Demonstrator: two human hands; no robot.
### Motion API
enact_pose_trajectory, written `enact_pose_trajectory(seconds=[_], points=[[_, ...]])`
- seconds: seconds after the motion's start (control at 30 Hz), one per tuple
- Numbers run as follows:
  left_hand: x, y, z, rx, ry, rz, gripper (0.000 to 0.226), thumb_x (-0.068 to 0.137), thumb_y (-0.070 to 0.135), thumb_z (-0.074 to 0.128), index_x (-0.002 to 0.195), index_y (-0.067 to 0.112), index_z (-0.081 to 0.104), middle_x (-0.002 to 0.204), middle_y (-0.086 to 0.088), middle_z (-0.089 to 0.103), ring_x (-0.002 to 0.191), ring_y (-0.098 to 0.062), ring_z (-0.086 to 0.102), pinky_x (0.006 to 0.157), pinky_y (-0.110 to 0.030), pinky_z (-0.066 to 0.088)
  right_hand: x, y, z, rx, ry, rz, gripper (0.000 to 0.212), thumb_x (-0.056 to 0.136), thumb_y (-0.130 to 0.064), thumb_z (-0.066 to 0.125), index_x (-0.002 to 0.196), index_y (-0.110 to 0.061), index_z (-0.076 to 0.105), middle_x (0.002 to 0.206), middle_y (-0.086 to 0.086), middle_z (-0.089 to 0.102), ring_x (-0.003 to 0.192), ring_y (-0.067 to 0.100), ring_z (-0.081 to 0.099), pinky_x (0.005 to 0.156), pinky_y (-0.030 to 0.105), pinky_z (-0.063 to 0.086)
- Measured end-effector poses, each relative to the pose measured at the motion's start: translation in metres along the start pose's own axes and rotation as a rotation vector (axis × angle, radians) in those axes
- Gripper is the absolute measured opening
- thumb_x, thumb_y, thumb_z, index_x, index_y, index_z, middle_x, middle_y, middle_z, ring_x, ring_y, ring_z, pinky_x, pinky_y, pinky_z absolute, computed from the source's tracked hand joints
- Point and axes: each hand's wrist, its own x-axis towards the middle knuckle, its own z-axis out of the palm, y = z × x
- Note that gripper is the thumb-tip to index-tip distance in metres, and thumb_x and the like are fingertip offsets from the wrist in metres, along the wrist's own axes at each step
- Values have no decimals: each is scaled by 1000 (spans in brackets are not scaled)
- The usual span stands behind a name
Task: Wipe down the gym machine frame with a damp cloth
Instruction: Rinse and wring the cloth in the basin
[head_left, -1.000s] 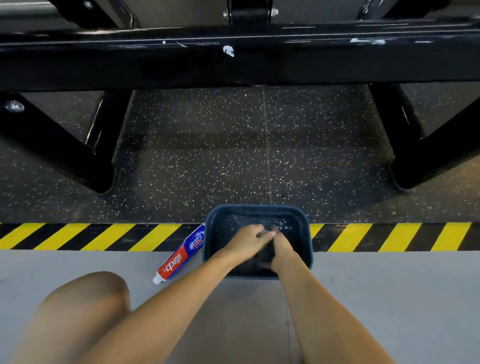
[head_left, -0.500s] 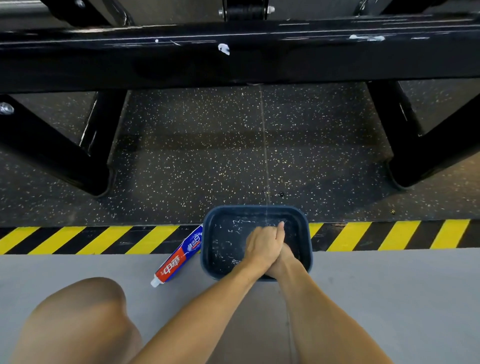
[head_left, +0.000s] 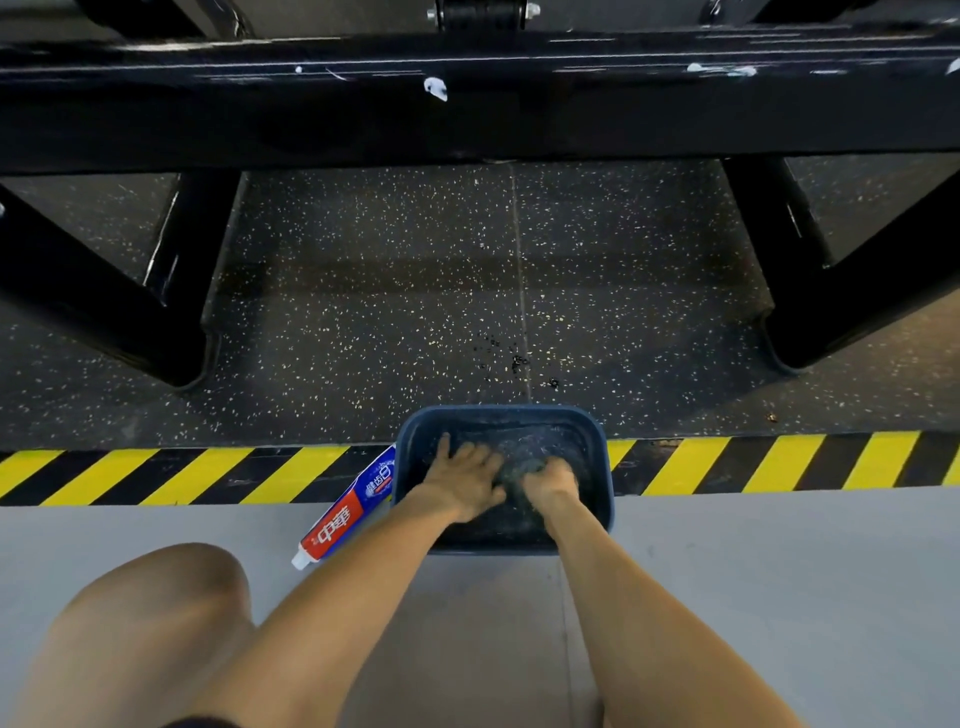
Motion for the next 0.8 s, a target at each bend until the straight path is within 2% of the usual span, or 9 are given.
enact_pose_trajectory(seconds=[0.1,0.23,0.33,0.43,0.5,0.57,0.6,0.7,0.8], points=[[3,-12,4,356,-58,32,63,94,20,51,150,16,22,154,-11,25,146,-30,13,116,-52,-12,1,0,-2,-88,5,9,29,93,-18,62,113,3,63,113,17,65,94,30,64,86,34,54],[-2,2,4,219,-86,112,73,85,2,56,149,19,27,153,-8,31,147,-28,11,119,-49,-5,0,-1,-1,-53,26,20,43,92,-34,63,115,2,62,114,16,66,102,30,64,81,29,48],[-4,-3,-1,-24,-3,75,29,90,2,50,113,16,61,116,-8,64,117,-26,55,111,-40,32,-2,0,-7,-32,59,9,28,96,-16,54,116,1,64,108,16,66,99,30,62,79,29,47],[-5,-10,-19,-263,32,106,12,87,1,56,88,9,64,93,-6,66,89,-23,65,85,-39,53,-5,-2,-12,-26,29,-28,32,97,-5,43,122,-4,62,123,16,62,112,29,59,90,29,47],[-7,-12,-34,-310,31,165,2,85,6,64,85,7,63,94,-6,61,88,-22,60,80,-36,49,-8,-3,-9,95,-79,-88,49,89,9,38,128,-12,58,128,14,59,107,27,57,85,32,51],[-10,-13,-50,-334,3,224,11,85,13,70,87,14,59,98,-4,49,88,-19,51,76,-30,40,-13,-6,-4,169,-317,-125,71,80,19,35,138,-20,46,130,12,53,104,22,51,73,28,46],[-11,-14,-56,-360,-14,239,14,85,16,70,89,16,57,99,-2,45,89,-18,49,77,-30,38,-15,-7,-2,167,-431,-110,74,78,21,37,139,-20,42,129,9,52,106,21,49,76,27,44],[-17,-16,-67,-530,-26,200,13,91,21,65,98,16,55,103,-1,56,96,-18,56,83,-31,43,-18,-10,-3,189,-627,-86,60,79,15,58,132,-10,49,125,4,60,118,20,50,99,33,36],[-22,-16,-70,-852,-69,94,13,91,23,65,100,16,59,104,-3,66,98,-17,64,88,-33,53,-21,-10,-5,270,-676,-146,36,81,-1,71,113,-14,65,111,-2,68,113,15,54,106,32,28]])
